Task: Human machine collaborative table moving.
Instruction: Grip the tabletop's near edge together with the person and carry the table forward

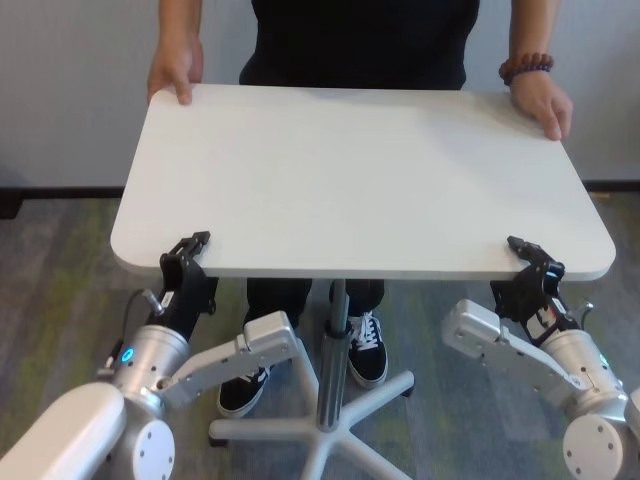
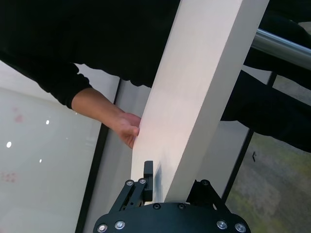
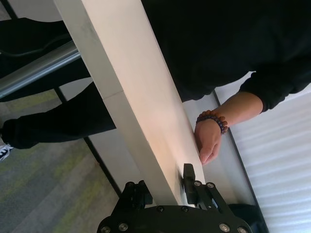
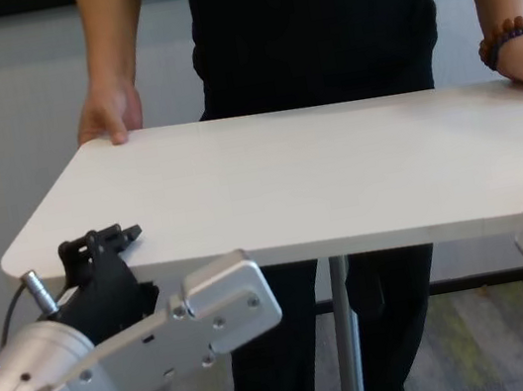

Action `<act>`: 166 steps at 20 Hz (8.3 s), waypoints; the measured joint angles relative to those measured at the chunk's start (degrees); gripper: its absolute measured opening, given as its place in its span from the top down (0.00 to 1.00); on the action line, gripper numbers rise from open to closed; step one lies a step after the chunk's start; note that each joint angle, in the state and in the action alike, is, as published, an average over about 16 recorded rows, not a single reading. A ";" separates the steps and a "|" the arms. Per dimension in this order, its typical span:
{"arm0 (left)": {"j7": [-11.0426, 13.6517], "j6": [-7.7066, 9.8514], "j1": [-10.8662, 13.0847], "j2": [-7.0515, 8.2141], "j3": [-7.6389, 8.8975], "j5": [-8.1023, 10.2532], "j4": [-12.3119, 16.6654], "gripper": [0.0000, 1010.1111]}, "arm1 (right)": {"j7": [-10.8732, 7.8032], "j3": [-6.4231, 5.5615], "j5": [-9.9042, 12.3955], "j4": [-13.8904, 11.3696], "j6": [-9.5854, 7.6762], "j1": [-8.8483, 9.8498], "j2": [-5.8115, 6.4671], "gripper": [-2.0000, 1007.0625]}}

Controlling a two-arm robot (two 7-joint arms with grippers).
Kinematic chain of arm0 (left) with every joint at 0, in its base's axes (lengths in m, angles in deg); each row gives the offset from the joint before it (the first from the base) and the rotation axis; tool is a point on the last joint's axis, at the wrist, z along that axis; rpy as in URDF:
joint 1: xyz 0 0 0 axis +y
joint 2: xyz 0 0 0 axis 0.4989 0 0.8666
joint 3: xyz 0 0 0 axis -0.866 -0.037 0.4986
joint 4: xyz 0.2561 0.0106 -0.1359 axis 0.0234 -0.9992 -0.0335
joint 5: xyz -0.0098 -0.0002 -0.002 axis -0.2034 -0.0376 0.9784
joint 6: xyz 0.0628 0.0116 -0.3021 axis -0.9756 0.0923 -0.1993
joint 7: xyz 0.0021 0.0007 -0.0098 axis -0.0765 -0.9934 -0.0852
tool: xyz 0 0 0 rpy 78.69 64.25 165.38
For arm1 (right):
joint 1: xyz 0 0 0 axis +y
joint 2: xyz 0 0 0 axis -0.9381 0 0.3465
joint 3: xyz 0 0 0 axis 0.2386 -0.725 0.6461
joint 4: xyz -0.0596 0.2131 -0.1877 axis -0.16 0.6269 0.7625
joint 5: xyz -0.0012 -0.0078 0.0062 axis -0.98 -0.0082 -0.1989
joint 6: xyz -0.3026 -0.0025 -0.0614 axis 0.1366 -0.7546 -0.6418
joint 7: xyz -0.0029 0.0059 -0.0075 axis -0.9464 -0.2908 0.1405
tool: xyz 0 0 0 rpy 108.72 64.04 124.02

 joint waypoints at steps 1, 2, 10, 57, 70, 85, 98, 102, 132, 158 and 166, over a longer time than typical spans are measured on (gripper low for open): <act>-0.12 -0.06 -0.33 -0.08 -0.09 -0.04 -0.32 0.68 | 0.03 0.09 -0.04 0.37 0.12 -0.34 0.02 0.65; -0.24 -0.11 -0.66 -0.17 -0.18 -0.08 -0.63 0.68 | 0.07 0.19 -0.08 0.74 0.24 -0.67 0.04 0.65; -1.29 -0.22 -3.40 -1.11 -1.01 -0.49 -3.76 0.68 | 0.62 1.12 -0.19 4.44 1.63 -3.72 0.17 0.65; -12.67 -1.11 -17.60 -8.44 -5.67 -1.83 -29.75 0.68 | 8.03 8.25 -0.74 30.51 8.94 -20.68 -1.23 0.65; -13.45 -1.66 -19.96 -9.55 -6.08 -1.67 -34.97 0.68 | 10.33 10.13 -0.82 38.50 10.29 -24.40 -3.24 0.65; -13.45 -1.69 -19.54 -9.36 -6.03 -1.63 -34.13 0.68 | 12.99 11.76 0.21 47.67 13.19 -28.19 -5.29 0.65; -13.44 -1.69 -19.45 -9.30 -6.00 -1.63 -33.82 0.68 | 13.44 12.61 0.92 48.82 13.50 -28.74 -5.36 0.65; -13.44 -1.70 -19.43 -9.28 -5.98 -1.63 -33.79 0.68 | 13.59 12.80 0.94 48.42 13.20 -28.59 -5.23 0.65; -13.43 -3.46 -19.98 -9.00 -6.08 -1.15 -34.61 0.68 | 13.76 13.03 0.78 47.64 12.52 -28.20 -4.93 0.65; -13.43 -2.62 -19.83 -9.12 -6.12 -1.35 -34.30 0.40 | 13.64 13.03 0.76 47.76 12.63 -28.25 -5.01 0.46; -13.43 -2.50 -19.79 -9.10 -6.12 -1.36 -34.19 0.15 | 13.59 13.04 0.76 47.71 12.64 -28.25 -5.00 0.20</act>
